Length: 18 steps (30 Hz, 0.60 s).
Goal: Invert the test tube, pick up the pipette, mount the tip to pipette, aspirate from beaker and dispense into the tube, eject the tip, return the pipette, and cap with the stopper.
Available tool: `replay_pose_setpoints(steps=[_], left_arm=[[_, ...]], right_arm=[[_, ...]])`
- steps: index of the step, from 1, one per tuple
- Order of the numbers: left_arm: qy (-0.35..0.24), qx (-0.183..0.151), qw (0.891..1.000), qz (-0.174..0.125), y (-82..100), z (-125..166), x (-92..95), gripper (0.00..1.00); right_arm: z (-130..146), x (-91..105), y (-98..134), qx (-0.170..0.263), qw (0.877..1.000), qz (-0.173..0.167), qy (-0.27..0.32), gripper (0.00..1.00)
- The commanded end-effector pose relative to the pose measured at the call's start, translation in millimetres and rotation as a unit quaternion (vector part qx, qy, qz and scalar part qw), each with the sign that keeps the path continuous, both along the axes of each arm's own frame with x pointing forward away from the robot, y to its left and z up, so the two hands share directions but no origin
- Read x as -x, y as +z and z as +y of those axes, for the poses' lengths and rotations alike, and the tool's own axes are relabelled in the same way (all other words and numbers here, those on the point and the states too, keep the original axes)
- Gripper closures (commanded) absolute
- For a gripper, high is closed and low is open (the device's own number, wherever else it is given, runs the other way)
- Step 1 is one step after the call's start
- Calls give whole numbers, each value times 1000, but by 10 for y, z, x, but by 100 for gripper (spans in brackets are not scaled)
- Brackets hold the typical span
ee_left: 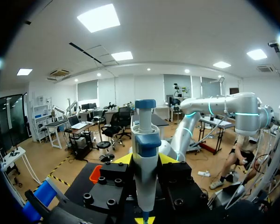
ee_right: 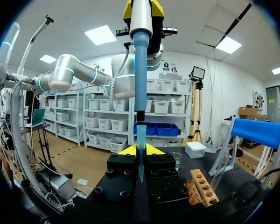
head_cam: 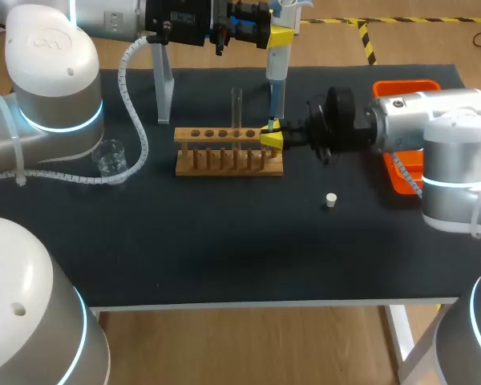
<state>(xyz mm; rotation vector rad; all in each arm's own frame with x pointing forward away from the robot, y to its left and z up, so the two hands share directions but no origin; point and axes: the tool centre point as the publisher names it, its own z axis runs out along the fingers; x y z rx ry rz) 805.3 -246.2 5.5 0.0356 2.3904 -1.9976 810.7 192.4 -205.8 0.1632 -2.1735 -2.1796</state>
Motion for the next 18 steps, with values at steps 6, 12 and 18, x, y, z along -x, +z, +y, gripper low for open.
replay_pose_setpoints(steps=[6, 12, 18], left_arm=[[0, -1, 1000, 0, 8, 11, 5, 100], [0, -1, 1000, 0, 8, 11, 5, 100], [0, -1, 1000, 0, 8, 11, 5, 100]], right_arm=[[14, -7, 24, 1, 1000, -1, -1, 100], [13, -14, 42, 0, 1000, -2, -2, 100], [11, -19, 63, -2, 1000, -4, -2, 100]])
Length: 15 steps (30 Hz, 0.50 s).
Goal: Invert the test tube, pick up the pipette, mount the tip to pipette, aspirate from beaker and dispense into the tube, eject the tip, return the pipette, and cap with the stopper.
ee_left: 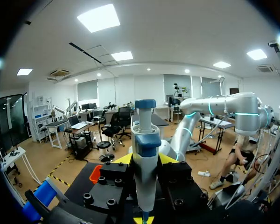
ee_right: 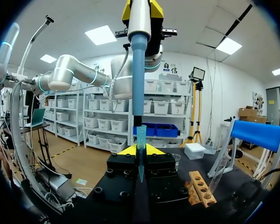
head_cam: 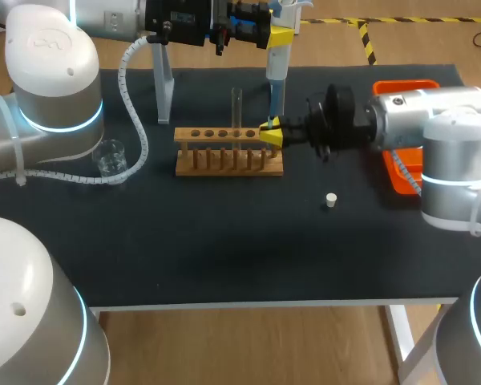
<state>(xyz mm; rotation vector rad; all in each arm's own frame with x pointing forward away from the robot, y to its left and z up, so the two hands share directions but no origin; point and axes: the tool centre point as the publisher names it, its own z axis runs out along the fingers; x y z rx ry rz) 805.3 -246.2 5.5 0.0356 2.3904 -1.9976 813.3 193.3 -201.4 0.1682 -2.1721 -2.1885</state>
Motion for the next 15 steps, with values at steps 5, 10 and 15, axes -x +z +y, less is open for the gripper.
replay_pose_setpoints(steps=[5, 10, 15], left_arm=[[0, -1, 1000, 0, 8, 11, 5, 100], [0, -1, 1000, 0, 8, 11, 5, 100], [0, -1, 1000, 0, 8, 11, 5, 100]], right_arm=[[6, 4, 41, 0, 1000, -2, 0, 100], [10, 10, 50, -1, 1000, -4, 1, 100], [2, 19, 41, -2, 1000, -3, 0, 100]])
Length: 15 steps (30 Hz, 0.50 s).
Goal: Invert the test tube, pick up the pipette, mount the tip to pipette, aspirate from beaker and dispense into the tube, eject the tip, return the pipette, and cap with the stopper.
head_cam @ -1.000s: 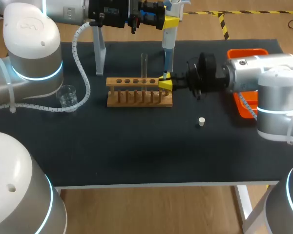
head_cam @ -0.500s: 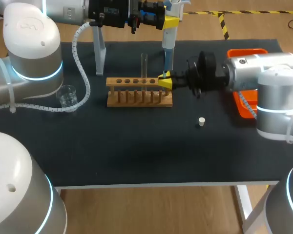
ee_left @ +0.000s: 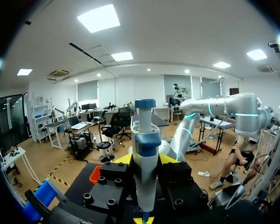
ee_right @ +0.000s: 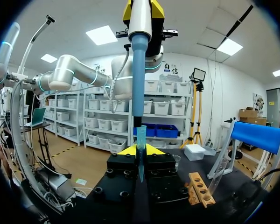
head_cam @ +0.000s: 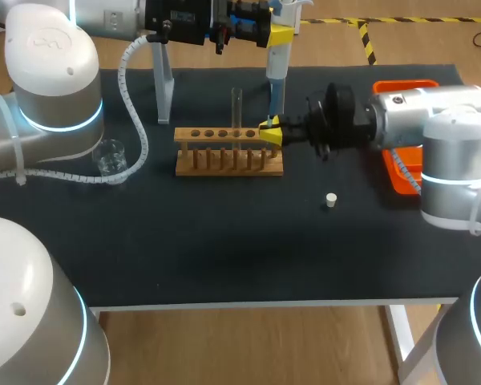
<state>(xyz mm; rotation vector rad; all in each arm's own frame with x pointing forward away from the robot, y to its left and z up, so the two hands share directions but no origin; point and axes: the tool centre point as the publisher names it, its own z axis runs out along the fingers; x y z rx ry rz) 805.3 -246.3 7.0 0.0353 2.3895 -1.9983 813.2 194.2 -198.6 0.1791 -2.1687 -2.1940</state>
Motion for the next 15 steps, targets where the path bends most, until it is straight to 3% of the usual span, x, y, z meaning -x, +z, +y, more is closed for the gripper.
replay_pose_setpoints(steps=[1, 15], left_arm=[[0, -2, 1000, 0, -7, 11, 5, 100], [0, -2, 1000, 0, -7, 11, 5, 100]], right_arm=[[-10, 22, 8, 0, 1000, 1, -2, 100], [-25, 33, 7, -3, 1000, 0, -3, 100]])
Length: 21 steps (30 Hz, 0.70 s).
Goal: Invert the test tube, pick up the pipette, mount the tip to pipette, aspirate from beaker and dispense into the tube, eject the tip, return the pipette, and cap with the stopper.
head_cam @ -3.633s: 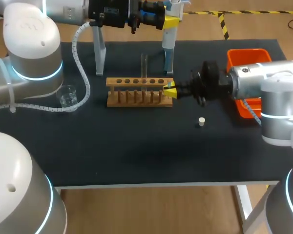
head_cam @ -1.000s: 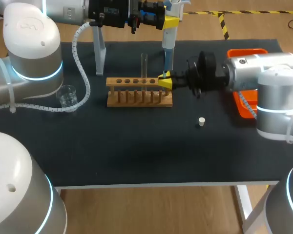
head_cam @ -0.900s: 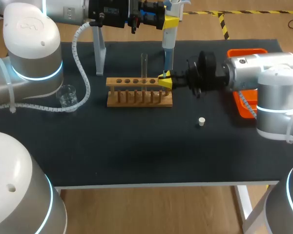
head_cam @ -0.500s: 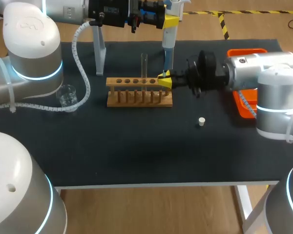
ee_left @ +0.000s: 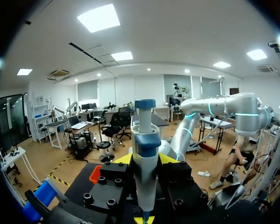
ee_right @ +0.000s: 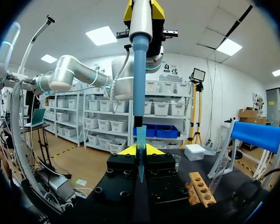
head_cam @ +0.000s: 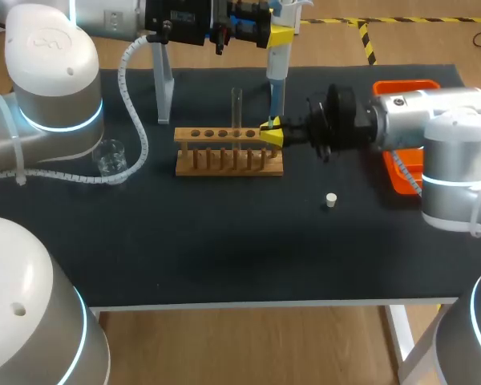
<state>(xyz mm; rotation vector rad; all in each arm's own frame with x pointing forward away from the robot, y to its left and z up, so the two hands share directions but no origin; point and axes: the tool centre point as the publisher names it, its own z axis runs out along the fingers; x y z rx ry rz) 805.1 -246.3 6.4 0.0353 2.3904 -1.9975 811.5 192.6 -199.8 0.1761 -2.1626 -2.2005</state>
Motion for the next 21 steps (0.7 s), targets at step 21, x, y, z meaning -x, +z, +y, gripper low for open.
replay_pose_setpoints(steps=[21], left_arm=[[0, -1, 1000, 0, -1, 12, 3, 100]], right_arm=[[-45, 21, 4, -1, 1000, 0, -4, 100]])
